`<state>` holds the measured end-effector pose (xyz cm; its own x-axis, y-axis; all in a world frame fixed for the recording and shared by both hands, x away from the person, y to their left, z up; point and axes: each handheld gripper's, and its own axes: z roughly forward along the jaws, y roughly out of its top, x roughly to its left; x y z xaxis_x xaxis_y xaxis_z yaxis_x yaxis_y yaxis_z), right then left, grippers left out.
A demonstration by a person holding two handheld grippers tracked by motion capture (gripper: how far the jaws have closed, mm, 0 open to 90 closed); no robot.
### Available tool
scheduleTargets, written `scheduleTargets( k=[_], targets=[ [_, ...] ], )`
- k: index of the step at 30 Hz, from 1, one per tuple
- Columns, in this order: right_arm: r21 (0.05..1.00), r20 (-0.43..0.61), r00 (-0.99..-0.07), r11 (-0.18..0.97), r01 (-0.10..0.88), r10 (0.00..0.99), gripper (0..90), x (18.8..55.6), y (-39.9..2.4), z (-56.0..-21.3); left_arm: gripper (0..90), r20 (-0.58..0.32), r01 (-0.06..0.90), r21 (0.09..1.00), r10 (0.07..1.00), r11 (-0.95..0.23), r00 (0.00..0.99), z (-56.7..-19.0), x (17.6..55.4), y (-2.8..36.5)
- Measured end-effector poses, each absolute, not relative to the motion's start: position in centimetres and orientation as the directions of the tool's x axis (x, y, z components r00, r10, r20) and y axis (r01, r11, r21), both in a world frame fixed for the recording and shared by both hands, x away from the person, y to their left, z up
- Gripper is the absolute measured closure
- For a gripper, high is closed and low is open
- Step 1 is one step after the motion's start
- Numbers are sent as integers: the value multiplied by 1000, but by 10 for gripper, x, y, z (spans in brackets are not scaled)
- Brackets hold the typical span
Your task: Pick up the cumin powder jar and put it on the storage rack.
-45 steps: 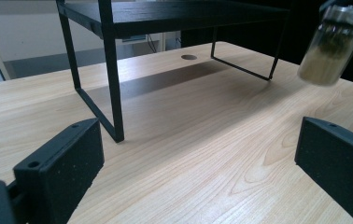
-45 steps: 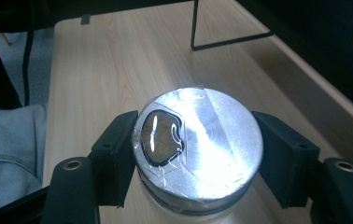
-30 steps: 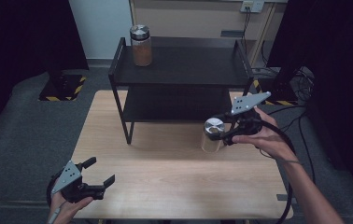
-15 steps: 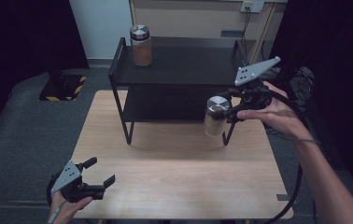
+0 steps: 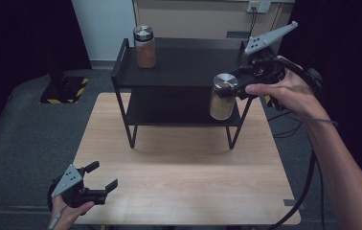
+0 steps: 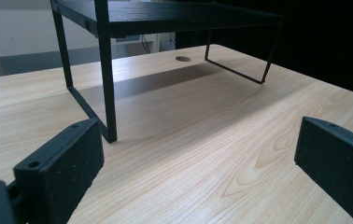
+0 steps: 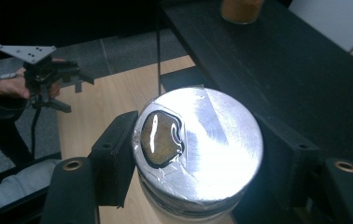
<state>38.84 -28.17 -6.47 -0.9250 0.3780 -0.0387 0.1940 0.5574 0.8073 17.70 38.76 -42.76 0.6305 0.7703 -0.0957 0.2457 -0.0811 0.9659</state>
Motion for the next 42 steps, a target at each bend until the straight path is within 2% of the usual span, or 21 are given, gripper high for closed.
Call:
scheduleTargets(
  k=[13,30,42],
  targets=[
    [807,-36,-895,541,237,445,353,406,-271,-34,3,-104,245,967,765,-72,636,-428,177,389],
    [795,-32,-784,492,356,620,352,454,-250,-35,3,-102,249,965,765,-78,636,-428,178,390],
    [807,-24,-653,400,434,757,352,473,-262,-43,3,-96,256,962,759,-96,645,-428,179,387]
  ],
)
